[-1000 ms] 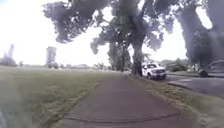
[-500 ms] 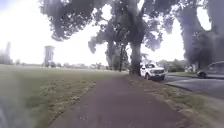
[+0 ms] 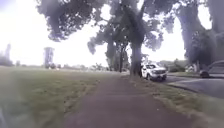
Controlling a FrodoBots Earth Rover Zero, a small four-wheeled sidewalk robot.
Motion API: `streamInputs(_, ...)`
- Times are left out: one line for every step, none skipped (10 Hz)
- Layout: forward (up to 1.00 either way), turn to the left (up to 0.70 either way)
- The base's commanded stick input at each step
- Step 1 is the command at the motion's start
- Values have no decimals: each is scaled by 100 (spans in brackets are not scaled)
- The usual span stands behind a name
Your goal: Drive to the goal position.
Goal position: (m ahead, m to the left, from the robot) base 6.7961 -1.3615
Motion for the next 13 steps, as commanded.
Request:
streamInputs(70, 0)
streamInputs(70, 0)
streamInputs(70, 0)
streamInputs(70, 0)
streamInputs(70, 0)
streamInputs(70, 0)
streamInputs(70, 0)
streamInputs(70, 0)
streamInputs(70, 0)
streamInputs(70, 0)
streamInputs(70, 0)
streamInputs(70, 0)
streamInputs(70, 0)
